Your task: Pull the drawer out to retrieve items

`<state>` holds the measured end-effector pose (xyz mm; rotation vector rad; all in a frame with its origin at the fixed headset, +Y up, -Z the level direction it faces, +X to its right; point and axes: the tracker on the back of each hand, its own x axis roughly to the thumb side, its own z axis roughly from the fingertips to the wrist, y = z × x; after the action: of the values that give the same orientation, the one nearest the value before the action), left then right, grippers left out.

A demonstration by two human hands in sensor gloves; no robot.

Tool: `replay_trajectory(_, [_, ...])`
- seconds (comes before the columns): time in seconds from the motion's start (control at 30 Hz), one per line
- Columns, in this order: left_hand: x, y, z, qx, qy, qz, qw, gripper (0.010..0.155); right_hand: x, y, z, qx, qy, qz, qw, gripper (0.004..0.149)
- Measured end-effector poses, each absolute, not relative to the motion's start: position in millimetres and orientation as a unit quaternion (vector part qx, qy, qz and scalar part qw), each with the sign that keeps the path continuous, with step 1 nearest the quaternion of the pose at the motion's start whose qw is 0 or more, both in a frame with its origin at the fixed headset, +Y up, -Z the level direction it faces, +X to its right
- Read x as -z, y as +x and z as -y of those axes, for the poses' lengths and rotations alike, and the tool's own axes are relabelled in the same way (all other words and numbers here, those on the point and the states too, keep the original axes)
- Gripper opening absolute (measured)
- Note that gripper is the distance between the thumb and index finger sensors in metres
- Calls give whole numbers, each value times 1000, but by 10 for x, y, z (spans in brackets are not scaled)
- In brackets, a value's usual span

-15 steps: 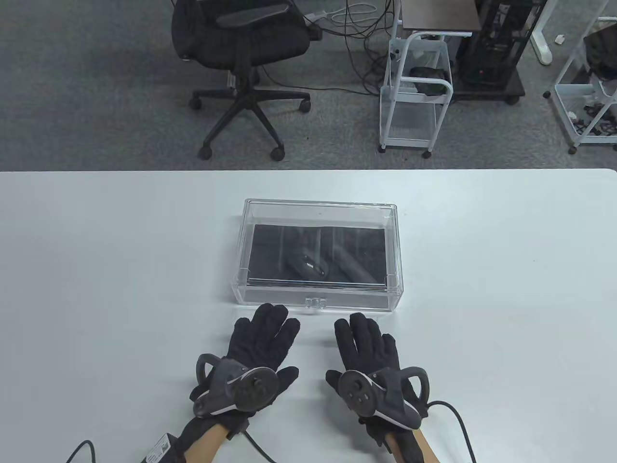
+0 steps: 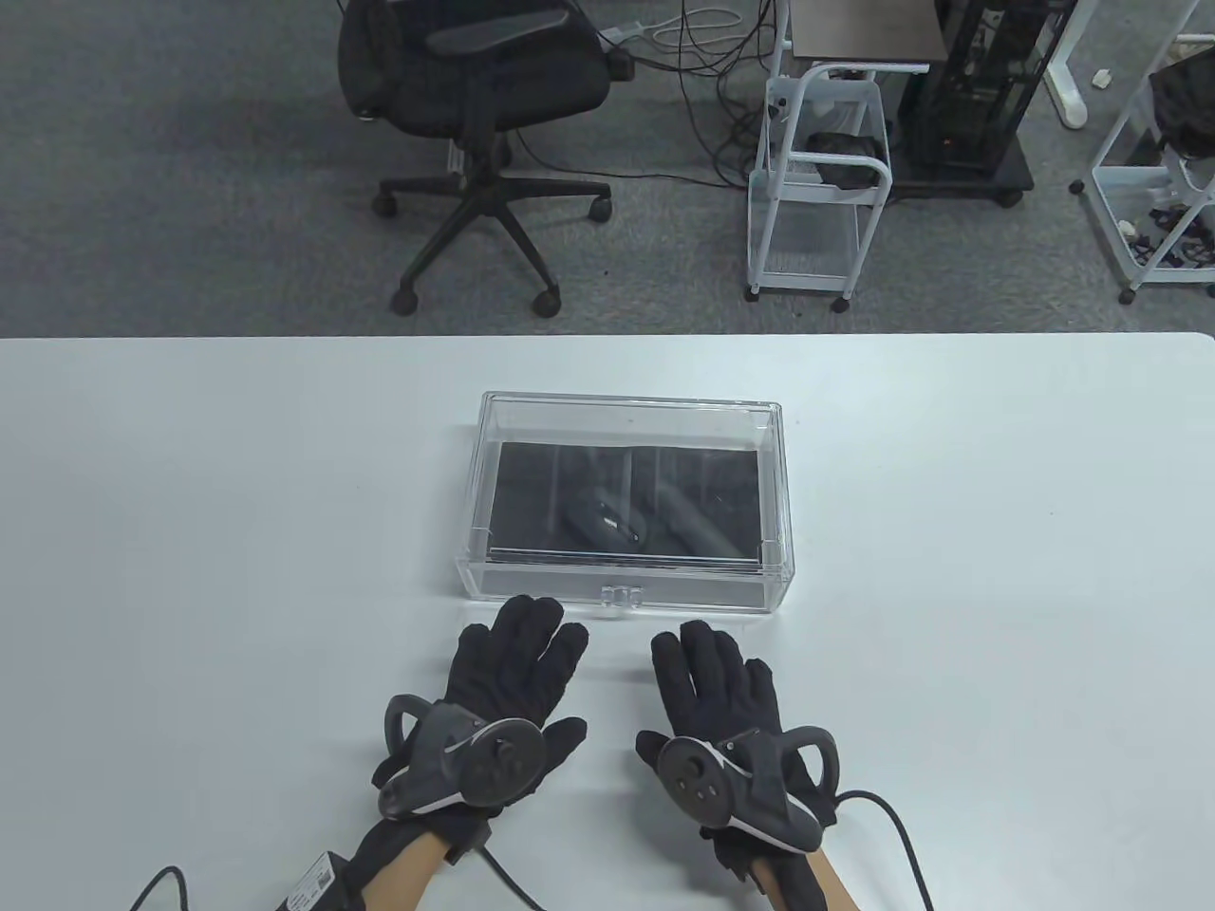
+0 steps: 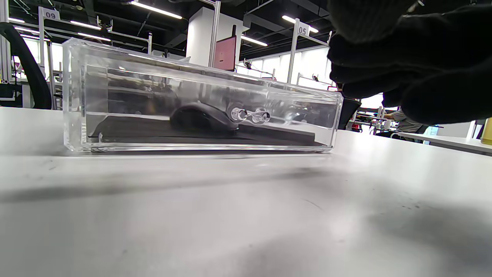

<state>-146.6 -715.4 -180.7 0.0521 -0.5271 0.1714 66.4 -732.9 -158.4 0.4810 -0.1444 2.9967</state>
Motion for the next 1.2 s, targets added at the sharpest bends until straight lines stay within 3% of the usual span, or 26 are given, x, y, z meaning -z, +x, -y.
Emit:
replay_trajectory(0.1, [1811,-1500,7120,-91,26,254,962,88,1555,605,7263,-985,148,80,48,90])
replay_trajectory(0.2, [1816,-1538,7079,-103,34,248,963,88,1594,593,7195,-988,108,96,62,75])
replay_trajectory(0.47, [1834,-1582,7024,-108,39,243,963,89,2157,558,7318,-985,25,-2,169,67])
replay_trajectory(0.8, [1838,-1619,7014,-107,42,238,964,92,2734,692,7683,-890,-104,-166,412,71])
replay_trajectory(1.1, [1839,-1624,7045,-100,37,234,966,95,2787,740,7931,-798,-203,-160,544,59])
replay_trajectory(1.2, [1839,-1633,7045,-101,36,232,967,95,2749,739,7989,-777,-228,-124,574,54])
